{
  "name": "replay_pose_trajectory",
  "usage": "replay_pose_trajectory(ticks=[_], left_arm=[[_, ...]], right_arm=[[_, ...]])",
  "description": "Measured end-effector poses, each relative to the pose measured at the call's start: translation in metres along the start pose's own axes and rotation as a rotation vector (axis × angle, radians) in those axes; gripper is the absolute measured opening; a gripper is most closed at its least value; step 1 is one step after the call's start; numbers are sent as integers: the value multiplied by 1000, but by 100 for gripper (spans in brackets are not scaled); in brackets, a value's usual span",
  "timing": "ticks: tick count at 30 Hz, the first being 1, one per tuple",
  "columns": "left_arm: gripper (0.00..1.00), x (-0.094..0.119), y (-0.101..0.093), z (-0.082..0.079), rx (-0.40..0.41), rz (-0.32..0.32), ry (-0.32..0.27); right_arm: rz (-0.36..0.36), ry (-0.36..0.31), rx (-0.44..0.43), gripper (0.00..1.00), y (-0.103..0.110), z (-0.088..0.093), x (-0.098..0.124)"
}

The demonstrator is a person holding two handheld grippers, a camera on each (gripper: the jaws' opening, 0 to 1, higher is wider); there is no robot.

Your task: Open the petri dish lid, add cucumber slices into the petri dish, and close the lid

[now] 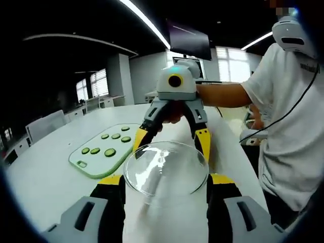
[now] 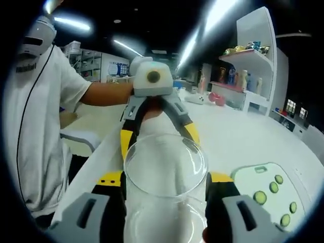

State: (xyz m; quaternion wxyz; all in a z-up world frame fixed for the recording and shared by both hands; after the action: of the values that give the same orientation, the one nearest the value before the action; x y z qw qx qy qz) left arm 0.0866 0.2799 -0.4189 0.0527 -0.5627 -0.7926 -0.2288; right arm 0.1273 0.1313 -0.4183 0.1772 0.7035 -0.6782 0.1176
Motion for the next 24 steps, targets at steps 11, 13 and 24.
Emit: replay_pose_trajectory(ticks=[11,13,24], left_arm=[[64,23,-1,11,15,-49,12],[64,27,-1,13,19,-57,16],[64,38,-4,25,38,-88,39]], right_arm=[[-45,24,19,62,-5,-10,-24],[-51,28,21,62,-6,-11,-28],[-88,50,34,62,-7,-12,-48]])
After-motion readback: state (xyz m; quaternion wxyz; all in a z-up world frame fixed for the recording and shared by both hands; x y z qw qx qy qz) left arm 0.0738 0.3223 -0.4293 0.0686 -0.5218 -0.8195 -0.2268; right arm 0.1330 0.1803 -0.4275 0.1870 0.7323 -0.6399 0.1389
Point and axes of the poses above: the point that each gripper's makers call its tool centre point, and the gripper's own axes: x roughly backward along the fingers, y roughly to its left, z roughly out of its underside, the point moved 8 cm from there along x, roughly backward along the fingers, and after that the axes turned 13 degrees about -x, right-handed, at the moved point
